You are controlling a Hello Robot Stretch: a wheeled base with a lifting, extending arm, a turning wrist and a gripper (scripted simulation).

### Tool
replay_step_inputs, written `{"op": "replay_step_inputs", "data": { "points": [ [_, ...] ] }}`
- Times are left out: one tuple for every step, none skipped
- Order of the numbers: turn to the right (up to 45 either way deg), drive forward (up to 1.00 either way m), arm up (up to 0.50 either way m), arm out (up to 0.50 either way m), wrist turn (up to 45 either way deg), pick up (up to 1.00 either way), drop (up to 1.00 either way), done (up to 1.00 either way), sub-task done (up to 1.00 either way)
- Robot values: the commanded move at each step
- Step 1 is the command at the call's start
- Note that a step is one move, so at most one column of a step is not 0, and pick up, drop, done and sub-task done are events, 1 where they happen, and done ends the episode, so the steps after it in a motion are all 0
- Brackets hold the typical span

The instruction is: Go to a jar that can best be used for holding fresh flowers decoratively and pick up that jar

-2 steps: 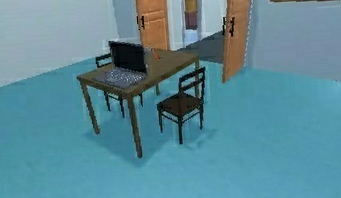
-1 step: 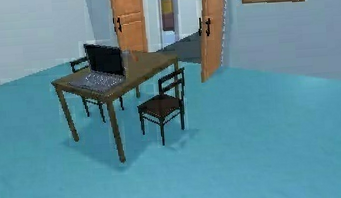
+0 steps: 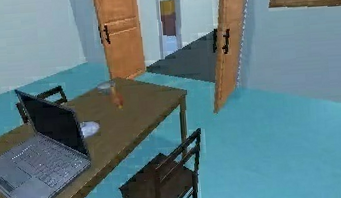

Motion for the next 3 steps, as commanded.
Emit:
{"op": "replay_step_inputs", "data": {
  "points": [
    [-45.0,0.0,0.0,0.0,0.0,0.0,0.0,0.0,0.0],
    [-45.0,0.0,0.0,0.0,0.0,0.0,0.0,0.0,0.0],
    [-24.0,0.0,0.0,0.0,0.0,0.0,0.0,0.0,0.0]
  ]
}}
